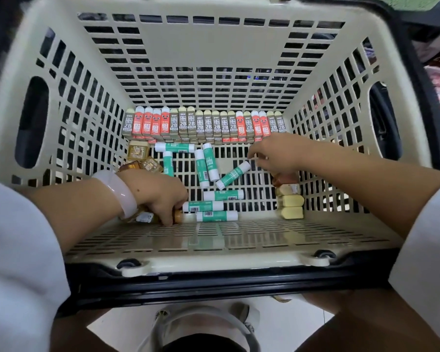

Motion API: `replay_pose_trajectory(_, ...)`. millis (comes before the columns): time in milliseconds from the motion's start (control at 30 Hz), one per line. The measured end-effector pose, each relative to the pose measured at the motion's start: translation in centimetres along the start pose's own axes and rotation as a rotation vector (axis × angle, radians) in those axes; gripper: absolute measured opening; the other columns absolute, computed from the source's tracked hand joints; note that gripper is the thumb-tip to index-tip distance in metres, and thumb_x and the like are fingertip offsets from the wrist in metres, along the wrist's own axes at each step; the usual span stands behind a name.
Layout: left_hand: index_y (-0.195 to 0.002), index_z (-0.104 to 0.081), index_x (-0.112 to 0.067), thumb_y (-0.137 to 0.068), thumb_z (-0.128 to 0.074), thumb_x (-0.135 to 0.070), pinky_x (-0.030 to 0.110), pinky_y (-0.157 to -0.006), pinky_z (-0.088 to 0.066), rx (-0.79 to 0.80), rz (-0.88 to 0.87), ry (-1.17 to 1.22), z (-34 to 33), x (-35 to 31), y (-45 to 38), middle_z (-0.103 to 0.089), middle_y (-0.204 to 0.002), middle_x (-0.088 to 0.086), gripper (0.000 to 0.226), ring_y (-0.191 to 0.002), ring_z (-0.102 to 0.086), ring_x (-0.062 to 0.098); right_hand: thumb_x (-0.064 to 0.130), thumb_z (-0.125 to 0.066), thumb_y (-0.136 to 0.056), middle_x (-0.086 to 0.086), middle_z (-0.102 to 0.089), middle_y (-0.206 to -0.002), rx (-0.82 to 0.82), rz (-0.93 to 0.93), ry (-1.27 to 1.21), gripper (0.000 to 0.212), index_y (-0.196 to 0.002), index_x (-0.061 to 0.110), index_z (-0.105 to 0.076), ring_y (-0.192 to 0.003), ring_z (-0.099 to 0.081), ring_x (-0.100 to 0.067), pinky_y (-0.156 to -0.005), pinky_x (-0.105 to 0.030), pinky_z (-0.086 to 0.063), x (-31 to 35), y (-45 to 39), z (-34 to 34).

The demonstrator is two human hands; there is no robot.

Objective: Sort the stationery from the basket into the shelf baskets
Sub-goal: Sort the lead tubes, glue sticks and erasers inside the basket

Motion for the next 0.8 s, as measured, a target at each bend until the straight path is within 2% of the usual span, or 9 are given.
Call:
replay_pose_trajectory(100,-0.107,-0.057,-0.009,-0.084,-0.062,-0.024,0.026,-0.065,-0.038,-0.023,-0.022,-0.016,0.1,0.3,-0.1,-0.054,-0.096,0.003,0.029,-0.083,-0.048,0.017,0.023,-0.042,-0.096,-0.005,-0.061,-0.113,-0.047,0.0,-0.02,0.03,-0.123,0.017,-0.054,-0.094,-0.052,-0.021,-0.083,-0.035,-0.047,0.0,0.0,0.4)
replay_pose_trajectory(233,-0.114,-0.055,-0.013,-0.083,-0.065,-0.029,0.026,-0.072,-0.039,0.007,-0.017,0.084,-0.3,0.6,-0.3,-0.054,-0.1,0.0,0.036,-0.088,-0.05,0.017,0.023,-0.042,-0.096,-0.005,-0.061,-0.109,-0.061,0.018,-0.051,0.029,-0.121,0.017,-0.055,-0.083,-0.043,-0.015,-0.08,-0.035,-0.047,0.4,0.1,0.7)
replay_pose_trajectory(367,-0.107,-0.062,-0.011,-0.083,-0.065,-0.027,0.023,-0.068,-0.045,-0.102,-0.007,0.18,0.9,0.9,0.0,-0.064,-0.097,0.003,0.03,-0.082,-0.057,0.016,0.02,-0.043,-0.095,-0.003,-0.061,-0.1,-0.091,0.057,-0.111,0.029,-0.12,0.016,-0.056,-0.072,-0.044,-0.009,-0.07,-0.027,-0.04,0.9,-0.1,0.7)
replay_pose_trajectory(467,-0.096,-0.063,-0.016,-0.08,-0.07,-0.023,0.01,-0.054,-0.045,-0.326,-0.075,0.545,4.0,1.2,0.9,-0.067,-0.086,-0.003,0.019,-0.068,-0.061,0.008,0.021,-0.053,-0.092,0.0,-0.062,-0.11,0.01,0.162,-0.406,0.035,-0.127,0.017,-0.052,-0.091,-0.055,-0.009,-0.082,-0.023,-0.042,2.7,0.2,0.2)
replay_pose_trajectory(533,-0.086,-0.061,-0.02,-0.077,-0.073,-0.019,0.012,-0.064,-0.049,-0.501,-0.16,0.837,6.0,1.3,2.0,-0.068,-0.085,-0.006,0.015,-0.074,-0.065,0.009,0.02,-0.061,-0.088,0.003,-0.06,-0.115,0.079,0.216,-0.696,0.04,-0.127,0.018,-0.051,-0.105,-0.057,-0.009,-0.095,-0.022,-0.043,4.0,0.6,0.0)
replay_pose_trajectory(567,-0.083,-0.06,-0.02,-0.076,-0.074,-0.018,0.017,-0.072,-0.05,-0.557,-0.188,0.951,6.5,1.3,2.4,-0.068,-0.087,-0.005,0.015,-0.079,-0.066,0.011,0.018,-0.064,-0.086,0.004,-0.061,-0.114,0.071,0.228,-0.802,0.037,-0.121,0.019,-0.053,-0.107,-0.058,-0.008,-0.098,-0.023,-0.043,4.3,0.7,0.1)
replay_pose_trajectory(633,-0.082,-0.059,-0.021,-0.075,-0.075,-0.018,0.016,-0.072,-0.049,-0.631,-0.22,1.045,6.9,1.1,2.9,-0.068,-0.091,-0.005,0.018,-0.08,-0.065,0.007,0.016,-0.067,-0.082,0.008,-0.064,-0.105,0.008,0.226,-0.887,0.026,-0.107,0.019,-0.059,-0.101,-0.061,-0.004,-0.098,-0.024,-0.046,4.0,0.7,0.6)
replay_pose_trajectory(700,-0.085,-0.054,-0.022,-0.075,-0.074,-0.02,0.015,-0.065,-0.049,-0.666,-0.199,0.959,6.9,1.4,2.9,-0.065,-0.092,-0.008,0.023,-0.075,-0.061,0.001,0.017,-0.069,-0.081,0.01,-0.064,-0.101,-0.043,0.22,-0.781,0.024,-0.104,0.019,-0.061,-0.095,-0.061,-0.003,-0.096,-0.025,-0.048,3.4,0.6,1.0)
replay_pose_trajectory(800,-0.089,-0.05,-0.023,-0.08,-0.068,-0.03,0.018,-0.063,-0.041,-0.585,-0.075,0.426,6.1,3.0,2.7,-0.056,-0.088,-0.01,0.022,-0.075,-0.053,0.005,0.025,-0.066,-0.083,0.008,-0.061,-0.108,-0.016,0.246,-0.284,0.042,-0.123,0.022,-0.055,-0.091,-0.051,-0.008,-0.095,-0.029,-0.042,2.9,0.5,0.1)
Point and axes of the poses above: each hand's wrist, its own y-axis away from the middle knuckle, its own z-axis out of the back of the hand, x = y × z, the point moved 6 cm from there along -y, towards the middle knuckle
